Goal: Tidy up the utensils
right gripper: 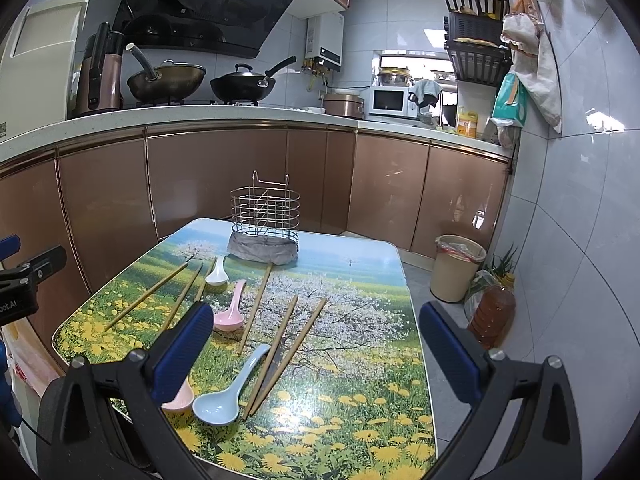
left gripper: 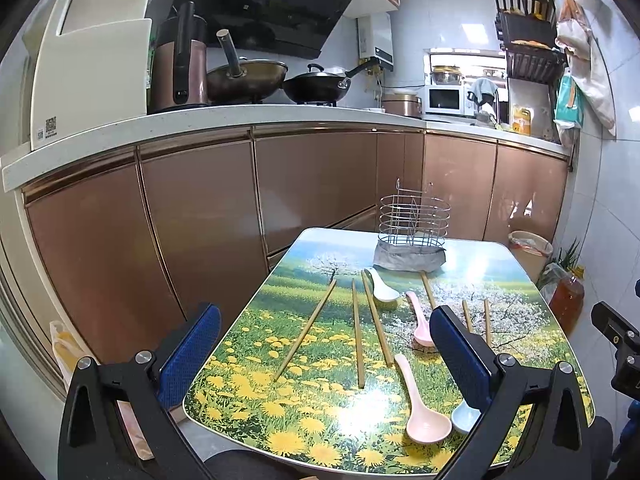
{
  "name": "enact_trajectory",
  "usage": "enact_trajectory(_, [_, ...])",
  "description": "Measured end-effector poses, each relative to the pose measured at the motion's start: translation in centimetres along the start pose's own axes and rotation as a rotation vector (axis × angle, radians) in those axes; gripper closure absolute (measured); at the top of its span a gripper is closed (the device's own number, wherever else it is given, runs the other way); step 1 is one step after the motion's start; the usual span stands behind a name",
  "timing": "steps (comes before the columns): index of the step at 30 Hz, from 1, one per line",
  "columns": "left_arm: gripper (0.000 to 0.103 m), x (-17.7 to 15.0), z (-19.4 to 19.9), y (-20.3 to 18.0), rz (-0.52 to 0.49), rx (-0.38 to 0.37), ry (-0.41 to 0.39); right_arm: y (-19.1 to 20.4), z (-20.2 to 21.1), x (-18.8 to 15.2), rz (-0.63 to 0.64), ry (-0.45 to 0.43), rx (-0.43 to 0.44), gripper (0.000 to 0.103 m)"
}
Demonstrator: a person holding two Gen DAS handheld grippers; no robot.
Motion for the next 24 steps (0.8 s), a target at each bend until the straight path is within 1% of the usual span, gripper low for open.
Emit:
enact_trajectory(7, [0.000, 0.3, -0.6, 0.3, 0.015, -0.003, 0.007, 0.2, -0.5, 0.4, 0.009, -0.001, 0.000, 0.000])
enact_trajectory(13, [0.000, 0.4, -1.1, 0.4, 0.050, -0.013, 0.001, 0.2, -0.8, 0.7, 0.015, -0.003, 0.002, 0.000])
enact_trajectory(24, [0.000, 0.7, -2.6, 0.6, 0.045, 0.014, 0.008, 0.1, -2.2, 1.0, 0.017, 0.008, 0.004, 0.000])
Point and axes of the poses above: each gripper's, at about its wrist camera, not at the fingertips, and z roughly against the way its jaws point, y to its left, x to its top, the point moved 4 cm from there along -z, roughly the way its jaws point, and after that the axes turned 2 degrees about x, right-handed, at the moved point
